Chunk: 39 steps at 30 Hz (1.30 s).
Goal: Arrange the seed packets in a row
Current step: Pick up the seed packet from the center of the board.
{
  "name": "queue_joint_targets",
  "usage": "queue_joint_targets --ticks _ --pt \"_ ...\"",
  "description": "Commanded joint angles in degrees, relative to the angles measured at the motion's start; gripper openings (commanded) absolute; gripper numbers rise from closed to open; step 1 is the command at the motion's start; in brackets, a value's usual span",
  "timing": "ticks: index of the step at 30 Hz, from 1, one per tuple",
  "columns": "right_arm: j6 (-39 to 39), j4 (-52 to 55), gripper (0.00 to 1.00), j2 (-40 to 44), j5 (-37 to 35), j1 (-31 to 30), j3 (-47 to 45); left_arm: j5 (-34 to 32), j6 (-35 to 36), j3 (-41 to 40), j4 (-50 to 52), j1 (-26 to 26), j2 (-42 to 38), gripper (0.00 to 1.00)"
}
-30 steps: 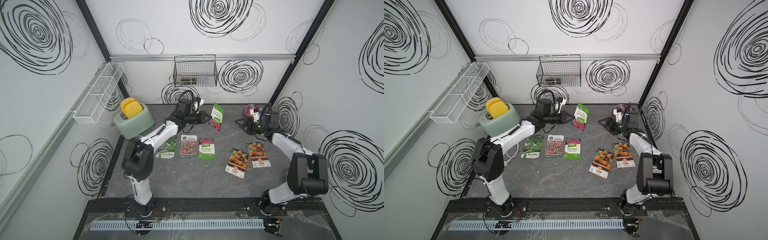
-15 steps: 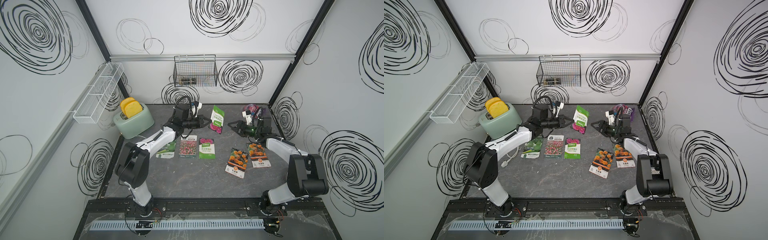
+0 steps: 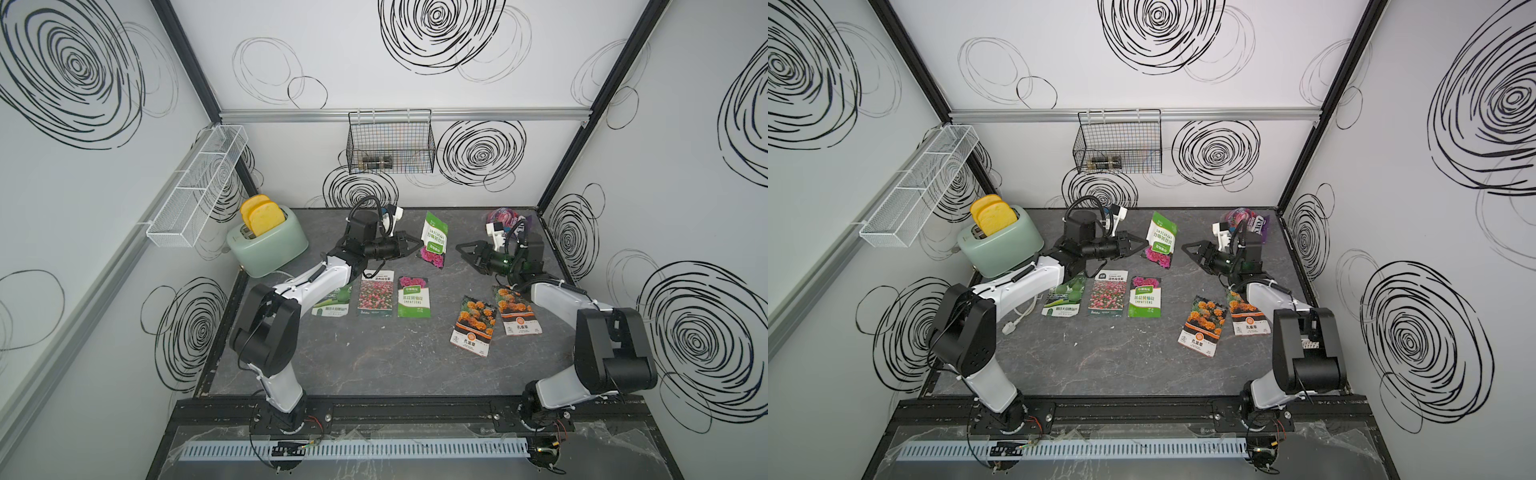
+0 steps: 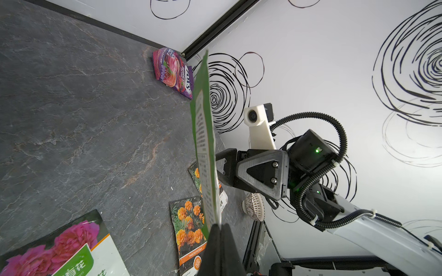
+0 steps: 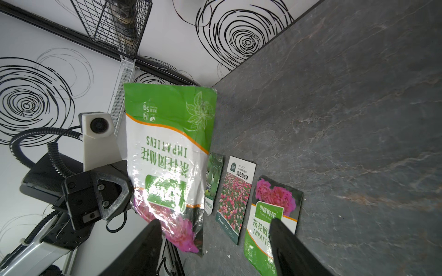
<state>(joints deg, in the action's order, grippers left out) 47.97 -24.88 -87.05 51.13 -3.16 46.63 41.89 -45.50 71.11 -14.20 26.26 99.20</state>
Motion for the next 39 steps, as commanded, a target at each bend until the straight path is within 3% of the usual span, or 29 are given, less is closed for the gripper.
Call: queue_joint_targets --ticks 1,14,22,25,30,33,34,35,37,39 --pt "2.92 -5.3 0.72 -1.18 0.99 -1.31 0.36 0.74 -1.78 -0.23 -5.09 0.59 -1.3 0.0" --pt "5.64 -11.21 0.71 -5.34 2.21 -2.25 1.94 0.82 -2.46 3.65 -4.11 1.58 1.14 0.0" --pt "13.52 -23.88 0.68 -7.32 2.14 -4.23 1.18 0.4 -2.67 4.65 -3.88 1.87 2.0 0.0" --pt "15.11 -26.16 0.58 -7.7 1.46 -5.48 1.46 -0.03 -2.67 4.65 -4.01 1.94 2.39 0.0" --pt "13.84 -24.6 0.25 -6.62 0.98 -6.3 2.31 -0.72 -2.02 4.57 -3.44 1.62 2.67 0.0" --pt "9.09 -18.07 0.09 -5.54 2.18 -6.33 4.18 -1.26 0.1 4.82 -1.12 1.46 2.35 0.0" --pt "6.04 -14.26 0.03 -4.91 2.51 -6.25 5.09 -1.29 1.38 5.23 0.3 1.27 2.22 0.07" --pt "3.0 -10.12 0.0 -4.44 3.08 -6.2 6.22 -1.35 2.69 5.56 1.58 0.99 2.07 0.23" --pt "-3.23 -1.55 0.0 -3.76 4.36 -6.01 8.86 -1.79 6.02 6.48 4.79 -0.01 1.78 0.51" --pt "-9.97 6.8 0.0 -2.94 4.97 -5.98 11.09 -2.15 9.6 7.73 7.95 -1.37 1.76 0.7"
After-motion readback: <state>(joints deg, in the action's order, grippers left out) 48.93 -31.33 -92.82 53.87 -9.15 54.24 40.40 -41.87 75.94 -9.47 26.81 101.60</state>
